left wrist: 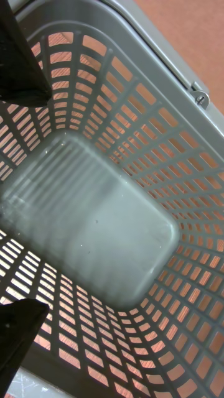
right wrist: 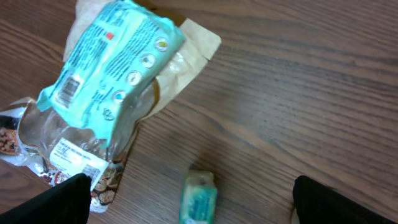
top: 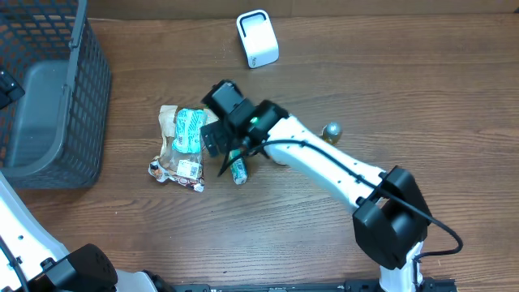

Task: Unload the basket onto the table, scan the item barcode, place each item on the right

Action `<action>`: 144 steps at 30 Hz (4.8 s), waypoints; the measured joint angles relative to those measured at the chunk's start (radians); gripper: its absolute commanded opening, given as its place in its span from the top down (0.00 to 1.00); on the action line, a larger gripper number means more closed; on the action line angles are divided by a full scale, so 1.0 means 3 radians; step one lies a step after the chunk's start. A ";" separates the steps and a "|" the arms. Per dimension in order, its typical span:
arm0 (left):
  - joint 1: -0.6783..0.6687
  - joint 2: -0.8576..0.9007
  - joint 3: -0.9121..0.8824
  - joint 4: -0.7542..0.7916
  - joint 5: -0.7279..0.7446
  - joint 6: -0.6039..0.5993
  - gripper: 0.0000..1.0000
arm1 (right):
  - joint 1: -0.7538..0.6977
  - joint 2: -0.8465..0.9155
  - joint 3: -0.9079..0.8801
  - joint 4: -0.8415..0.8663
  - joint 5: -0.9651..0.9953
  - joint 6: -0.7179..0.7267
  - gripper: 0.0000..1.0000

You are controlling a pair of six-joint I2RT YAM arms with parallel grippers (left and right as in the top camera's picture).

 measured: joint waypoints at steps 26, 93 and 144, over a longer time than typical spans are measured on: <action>0.0000 0.0000 0.0000 0.0000 0.0000 0.0000 0.01 | -0.0140 0.0000 0.0000 -0.0122 -0.0266 0.0001 0.00; 0.0000 0.0000 0.0000 0.0000 0.0001 0.0000 0.00 | -0.0156 0.0000 0.0351 -0.0509 -0.0258 -0.0001 0.00; 0.0000 0.0003 0.0000 0.0000 0.0000 0.0000 0.01 | -0.1722 -0.0135 0.0490 -0.2276 -0.0240 0.1189 0.10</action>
